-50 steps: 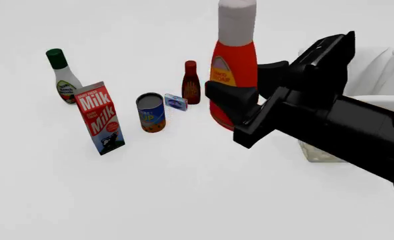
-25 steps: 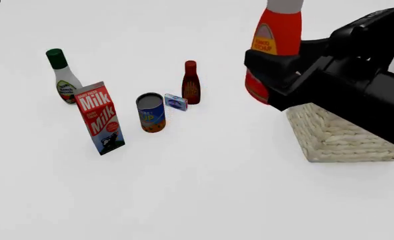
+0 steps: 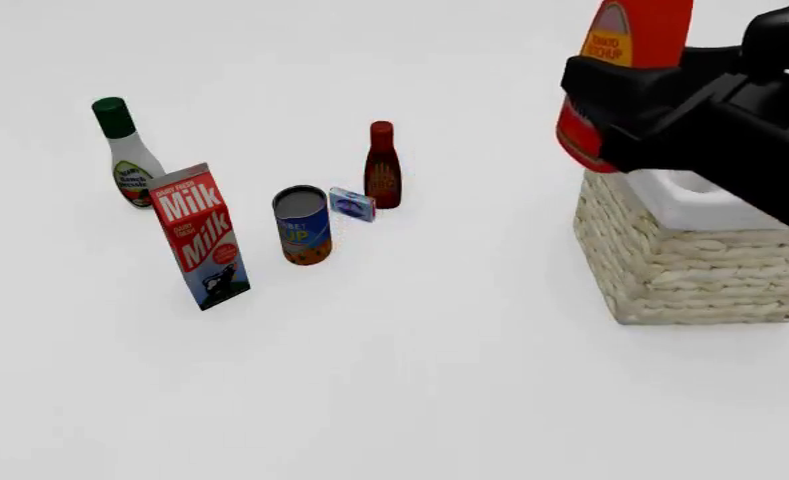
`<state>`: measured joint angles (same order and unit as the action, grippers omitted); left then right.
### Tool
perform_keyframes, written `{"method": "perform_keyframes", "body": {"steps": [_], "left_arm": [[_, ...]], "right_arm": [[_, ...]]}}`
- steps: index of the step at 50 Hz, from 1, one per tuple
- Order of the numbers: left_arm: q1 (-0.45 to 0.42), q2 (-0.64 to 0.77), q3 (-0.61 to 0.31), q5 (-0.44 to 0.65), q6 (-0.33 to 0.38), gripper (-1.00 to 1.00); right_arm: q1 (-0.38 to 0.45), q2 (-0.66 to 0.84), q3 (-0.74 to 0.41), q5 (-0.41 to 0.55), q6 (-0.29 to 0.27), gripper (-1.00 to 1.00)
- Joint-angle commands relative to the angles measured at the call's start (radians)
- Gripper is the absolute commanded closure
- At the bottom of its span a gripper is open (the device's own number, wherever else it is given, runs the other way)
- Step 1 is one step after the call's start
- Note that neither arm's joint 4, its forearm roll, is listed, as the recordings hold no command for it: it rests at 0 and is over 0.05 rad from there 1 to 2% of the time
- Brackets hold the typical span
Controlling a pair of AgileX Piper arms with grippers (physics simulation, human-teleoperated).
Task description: Pick the ketchup and place it in the basket.
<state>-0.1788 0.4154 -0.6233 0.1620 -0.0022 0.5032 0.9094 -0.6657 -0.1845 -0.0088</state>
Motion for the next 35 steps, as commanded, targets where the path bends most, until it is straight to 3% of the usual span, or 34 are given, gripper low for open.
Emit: {"method": "perform_keyframes", "body": {"steps": [1, 9, 28, 35], "left_arm": [[0.027, -0.081, 0.138, -0.103, -0.003, -1.0], [0.041, -0.093, 0.206, -0.158, 0.002, -1.0], [0.041, -0.104, 0.244, -0.185, -0.012, -1.0], [0.037, -0.08, 0.248, -0.207, -0.04, -1.0]], "right_arm": [[-0.063, -0.019, 0.001, -0.006, -0.005, 1.0], [-0.149, 0.007, -0.011, -0.014, -0.012, 1.0], [-0.301, 0.071, -0.033, -0.047, 0.015, 1.0], [-0.348, 0.098, -0.024, -0.092, 0.001, 1.0]]}}
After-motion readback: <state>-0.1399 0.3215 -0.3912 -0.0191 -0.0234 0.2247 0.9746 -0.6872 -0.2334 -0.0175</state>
